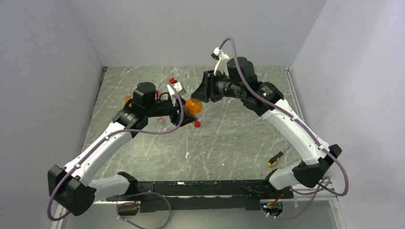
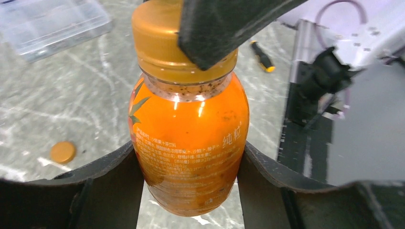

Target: Screw on the bottle caps

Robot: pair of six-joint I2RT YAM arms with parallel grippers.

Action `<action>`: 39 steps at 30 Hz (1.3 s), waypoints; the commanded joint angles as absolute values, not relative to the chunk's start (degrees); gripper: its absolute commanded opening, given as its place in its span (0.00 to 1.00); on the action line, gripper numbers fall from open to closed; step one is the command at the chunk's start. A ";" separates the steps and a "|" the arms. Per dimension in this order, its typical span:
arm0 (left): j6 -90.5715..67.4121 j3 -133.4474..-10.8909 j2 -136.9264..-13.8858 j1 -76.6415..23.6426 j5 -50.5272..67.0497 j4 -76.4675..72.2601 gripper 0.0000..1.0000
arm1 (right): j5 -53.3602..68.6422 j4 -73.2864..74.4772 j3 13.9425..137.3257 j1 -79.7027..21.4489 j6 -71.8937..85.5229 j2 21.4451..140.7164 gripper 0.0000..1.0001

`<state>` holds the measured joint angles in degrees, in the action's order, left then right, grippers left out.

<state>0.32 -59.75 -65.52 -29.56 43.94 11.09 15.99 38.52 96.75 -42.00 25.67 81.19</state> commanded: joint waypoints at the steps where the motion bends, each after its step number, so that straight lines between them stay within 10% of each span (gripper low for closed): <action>1: 5.64 -61.70 -63.87 -33.05 20.15 5.36 0.00 | 2.09 46.34 99.37 -43.26 37.72 83.55 0.00; 7: 9.99 -61.06 -64.70 -38.75 6.99 3.44 0.00 | -2.86 46.17 101.21 -44.65 40.10 85.88 0.00; 11: 10.21 -59.47 -63.85 -38.76 9.85 3.81 0.00 | -3.86 46.33 102.31 -44.52 35.98 84.43 0.57; 14: 10.61 -57.73 -62.85 -38.76 13.52 3.50 0.00 | -4.05 47.99 104.73 -44.16 33.07 84.18 0.76; 33: 10.81 -57.17 -63.42 -38.76 19.35 3.60 0.00 | 3.34 51.55 108.42 -44.46 29.11 88.24 0.62; 39: 10.15 -57.15 -63.75 -38.76 19.51 3.07 0.00 | 1.97 52.38 107.75 -44.90 29.11 88.57 0.32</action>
<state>10.07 -56.47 -64.14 -38.68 18.20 6.81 2.44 51.37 107.20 -44.77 29.74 88.71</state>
